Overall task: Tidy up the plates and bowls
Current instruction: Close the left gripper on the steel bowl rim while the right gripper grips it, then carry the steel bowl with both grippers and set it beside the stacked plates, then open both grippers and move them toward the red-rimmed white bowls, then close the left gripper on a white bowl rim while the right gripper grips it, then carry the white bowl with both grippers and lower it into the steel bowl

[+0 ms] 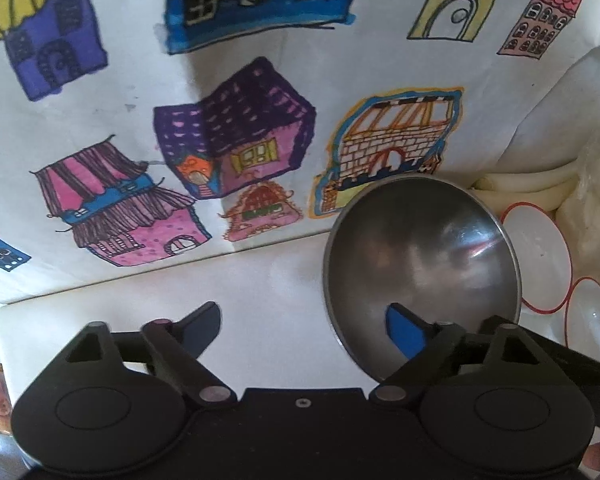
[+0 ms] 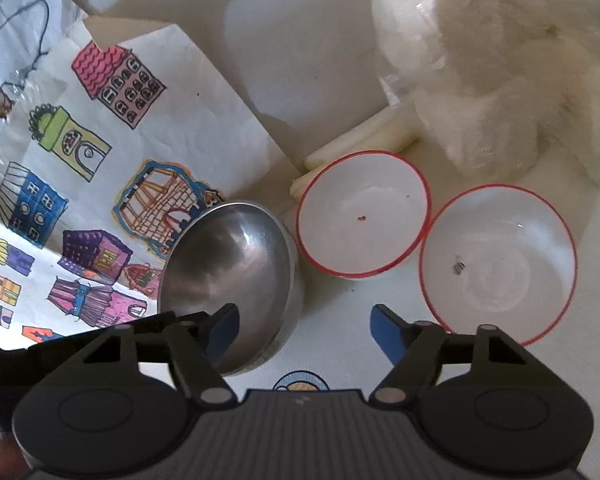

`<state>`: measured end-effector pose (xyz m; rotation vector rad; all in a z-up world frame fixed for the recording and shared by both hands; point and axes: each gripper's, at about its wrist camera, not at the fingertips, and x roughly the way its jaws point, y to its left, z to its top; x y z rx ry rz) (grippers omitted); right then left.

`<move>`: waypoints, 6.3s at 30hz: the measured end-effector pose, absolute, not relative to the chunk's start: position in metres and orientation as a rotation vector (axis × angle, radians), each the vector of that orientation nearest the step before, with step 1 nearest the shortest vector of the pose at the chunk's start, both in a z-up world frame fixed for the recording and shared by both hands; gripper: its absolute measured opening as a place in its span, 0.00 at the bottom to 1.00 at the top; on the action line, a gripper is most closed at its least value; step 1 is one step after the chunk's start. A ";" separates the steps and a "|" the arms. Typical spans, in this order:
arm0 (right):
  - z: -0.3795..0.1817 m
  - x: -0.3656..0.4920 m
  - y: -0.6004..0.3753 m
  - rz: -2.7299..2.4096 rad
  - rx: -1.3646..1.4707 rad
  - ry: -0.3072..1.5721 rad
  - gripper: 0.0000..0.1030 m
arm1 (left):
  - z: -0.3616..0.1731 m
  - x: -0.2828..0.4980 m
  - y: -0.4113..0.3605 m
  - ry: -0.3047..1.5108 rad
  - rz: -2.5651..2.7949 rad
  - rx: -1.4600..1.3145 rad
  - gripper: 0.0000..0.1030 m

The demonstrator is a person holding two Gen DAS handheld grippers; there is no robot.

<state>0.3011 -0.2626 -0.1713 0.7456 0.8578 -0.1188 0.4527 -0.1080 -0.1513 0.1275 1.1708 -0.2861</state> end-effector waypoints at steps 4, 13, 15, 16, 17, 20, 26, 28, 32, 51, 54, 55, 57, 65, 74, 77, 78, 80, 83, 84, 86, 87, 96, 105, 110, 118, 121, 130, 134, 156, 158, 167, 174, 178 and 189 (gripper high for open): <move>-0.176 0.309 -0.261 -0.122 0.728 0.877 0.55 | -0.159 0.458 -0.117 1.196 -0.295 0.094 0.57; -0.179 0.322 -0.259 -0.053 0.695 0.907 0.17 | -0.162 0.454 -0.114 1.226 -0.343 -0.016 0.16; -0.178 0.322 -0.259 -0.047 0.690 0.922 0.17 | -0.160 0.449 -0.112 1.229 -0.346 -0.019 0.15; -0.178 0.320 -0.259 -0.043 0.694 0.927 0.17 | -0.159 0.445 -0.111 1.231 -0.350 -0.021 0.15; -0.178 0.319 -0.259 -0.039 0.694 0.931 0.17 | -0.156 0.442 -0.110 1.231 -0.354 -0.022 0.15; -0.171 0.304 -0.261 -0.024 0.674 0.932 0.17 | -0.149 0.427 -0.111 1.227 -0.369 -0.023 0.15; -0.155 0.259 -0.264 -0.003 0.641 0.922 0.18 | -0.136 0.384 -0.119 1.227 -0.415 -0.033 0.15; -0.151 0.240 -0.269 -0.006 0.645 0.918 0.18 | -0.131 0.367 -0.125 1.225 -0.441 -0.029 0.15; -0.147 0.196 -0.278 -0.025 0.632 0.931 0.18 | -0.126 0.328 -0.143 1.220 -0.519 0.004 0.15; -0.170 0.049 -0.339 -0.042 0.654 1.113 0.19 | -0.137 0.189 -0.195 1.365 -0.622 0.140 0.17; -0.175 0.052 -0.349 0.012 0.633 1.142 0.19 | -0.139 0.185 -0.199 1.369 -0.558 0.119 0.17; -0.175 0.055 -0.351 0.031 0.622 1.147 0.19 | -0.139 0.185 -0.199 1.369 -0.537 0.111 0.17; -0.174 0.062 -0.354 0.076 0.584 1.153 0.19 | -0.138 0.184 -0.197 1.369 -0.491 0.088 0.18; -0.174 0.094 -0.354 0.199 0.456 1.172 0.19 | -0.146 0.186 -0.198 1.361 -0.340 0.026 0.23; -0.179 0.101 -0.359 0.263 0.390 1.152 0.21 | -0.150 0.184 -0.208 1.334 -0.268 0.048 0.29; -0.178 0.099 -0.360 0.280 0.385 1.135 0.27 | -0.150 0.181 -0.210 1.324 -0.247 0.063 0.32; -0.177 0.098 -0.361 0.280 0.376 1.128 0.31 | -0.149 0.180 -0.209 1.321 -0.239 0.067 0.38; -0.175 0.095 -0.363 0.275 0.369 1.114 0.31 | -0.146 0.177 -0.207 1.317 -0.220 0.070 0.50; -0.172 0.091 -0.366 0.268 0.383 1.099 0.34 | -0.141 0.171 -0.201 1.305 -0.208 0.081 0.54; -0.171 0.089 -0.365 0.265 0.383 1.093 0.35 | -0.140 0.170 -0.199 1.303 -0.208 0.080 0.55; -0.170 0.086 -0.365 0.259 0.382 1.080 0.36 | -0.137 0.169 -0.194 1.298 -0.201 0.076 0.60; -0.168 0.084 -0.365 0.254 0.382 1.070 0.42 | -0.135 0.168 -0.191 1.292 -0.193 0.076 0.64; -0.134 0.057 -0.374 0.125 0.378 0.919 0.86 | -0.101 0.164 -0.178 1.171 -0.265 0.102 0.92; -0.102 0.008 -0.361 -0.128 0.375 0.766 1.00 | -0.068 0.164 -0.177 1.033 -0.464 0.213 0.99; -0.091 -0.016 -0.341 -0.238 0.347 0.731 1.00 | -0.058 0.162 -0.171 0.984 -0.558 0.194 0.99; -0.076 -0.035 -0.332 -0.374 0.311 0.735 1.00 | -0.055 0.159 -0.154 0.993 -0.590 0.089 0.99; -0.072 -0.034 -0.333 -0.378 0.276 0.766 1.00 | -0.056 0.164 -0.146 1.010 -0.542 0.029 0.99; -0.097 0.017 -0.361 -0.263 0.239 0.867 1.00 | -0.086 0.197 -0.171 1.116 -0.416 0.009 0.99; -0.115 0.054 -0.383 -0.190 0.262 0.878 1.00 | -0.090 0.229 -0.198 1.112 -0.354 0.089 0.99; -0.168 0.227 -0.416 0.058 0.399 0.911 0.94 | -0.147 0.359 -0.259 1.182 -0.154 0.100 0.99; -0.172 0.233 -0.418 0.064 0.425 0.917 0.87 | -0.151 0.364 -0.262 1.194 -0.158 0.115 0.99; -0.185 0.242 -0.415 0.070 0.515 0.927 0.66 | -0.162 0.371 -0.271 1.202 -0.162 0.167 0.86; -0.187 0.252 -0.405 0.091 0.507 0.944 0.45 | -0.167 0.376 -0.264 1.252 -0.196 0.031 0.61; -0.188 0.256 -0.403 0.098 0.507 0.949 0.32 | -0.167 0.378 -0.263 1.258 -0.226 -0.023 0.47; -0.190 0.267 -0.392 0.119 0.489 0.977 0.20 | -0.167 0.383 -0.277 1.262 -0.241 -0.100 0.21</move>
